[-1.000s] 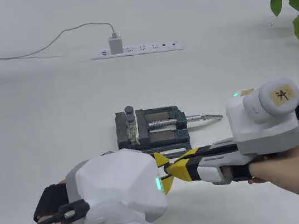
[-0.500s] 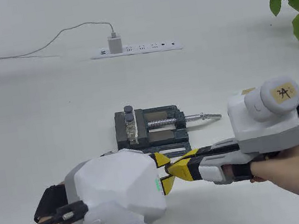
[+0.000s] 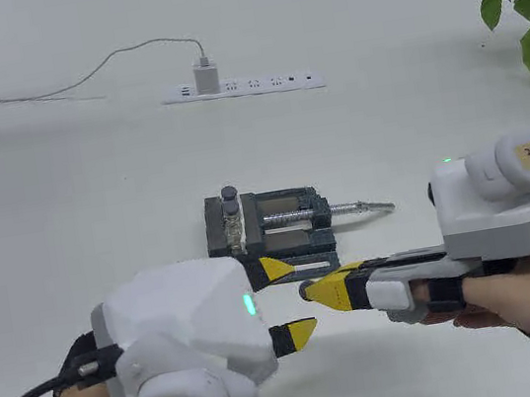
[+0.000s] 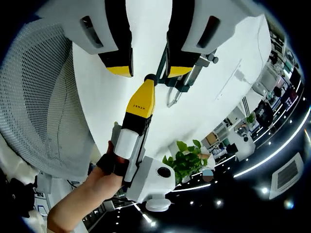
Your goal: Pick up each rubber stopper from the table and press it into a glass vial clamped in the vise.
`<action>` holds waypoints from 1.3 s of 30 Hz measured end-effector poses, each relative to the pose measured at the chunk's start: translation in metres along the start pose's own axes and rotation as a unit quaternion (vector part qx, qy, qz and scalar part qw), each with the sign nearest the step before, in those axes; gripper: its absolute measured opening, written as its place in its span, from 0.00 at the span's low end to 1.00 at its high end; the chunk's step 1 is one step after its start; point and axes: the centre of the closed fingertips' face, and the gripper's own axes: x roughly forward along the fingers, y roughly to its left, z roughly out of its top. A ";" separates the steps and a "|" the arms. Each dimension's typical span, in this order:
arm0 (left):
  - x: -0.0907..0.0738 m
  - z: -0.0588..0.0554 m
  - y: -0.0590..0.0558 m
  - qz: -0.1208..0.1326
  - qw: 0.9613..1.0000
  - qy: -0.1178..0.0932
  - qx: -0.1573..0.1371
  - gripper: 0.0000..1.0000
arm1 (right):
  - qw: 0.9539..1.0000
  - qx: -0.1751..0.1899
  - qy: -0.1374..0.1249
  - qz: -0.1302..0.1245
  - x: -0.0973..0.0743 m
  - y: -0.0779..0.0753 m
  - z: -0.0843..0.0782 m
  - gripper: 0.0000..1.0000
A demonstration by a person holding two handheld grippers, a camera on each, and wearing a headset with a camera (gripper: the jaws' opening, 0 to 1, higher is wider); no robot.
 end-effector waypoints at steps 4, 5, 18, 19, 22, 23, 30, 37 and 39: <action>-0.005 0.007 0.003 -0.003 0.999 -0.026 -0.043 0.23 | 0.997 0.061 -0.029 0.030 -0.007 0.007 0.008 0.04; -0.006 0.009 0.003 -0.004 0.998 -0.031 -0.048 0.23 | 0.996 0.073 -0.033 0.038 -0.008 0.009 0.009 0.04; -0.013 0.028 0.014 -0.001 0.989 -0.083 -0.123 0.15 | 0.961 0.237 -0.084 0.118 -0.018 0.025 0.022 0.04; -0.014 0.029 0.015 -0.001 0.988 -0.086 -0.127 0.15 | 0.958 0.244 -0.085 0.124 -0.018 0.026 0.023 0.04; -0.015 0.031 0.015 -0.002 0.986 -0.093 -0.137 0.14 | 0.949 0.269 -0.089 0.138 -0.018 0.030 0.024 0.04; -0.016 0.031 0.016 -0.002 0.985 -0.095 -0.141 0.14 | 0.941 0.287 -0.092 0.152 -0.019 0.034 0.026 0.04; -0.020 0.037 0.018 -0.001 0.981 -0.114 -0.159 0.13 | 0.919 0.341 -0.098 0.173 -0.019 0.035 0.027 0.04; -0.021 0.041 0.020 -0.008 0.976 -0.127 -0.175 0.10 | 0.892 0.390 -0.099 0.205 -0.021 0.040 0.028 0.04; -0.021 0.043 0.018 -0.014 0.976 -0.130 -0.176 0.09 | 0.890 0.395 -0.098 0.207 -0.020 0.038 0.028 0.04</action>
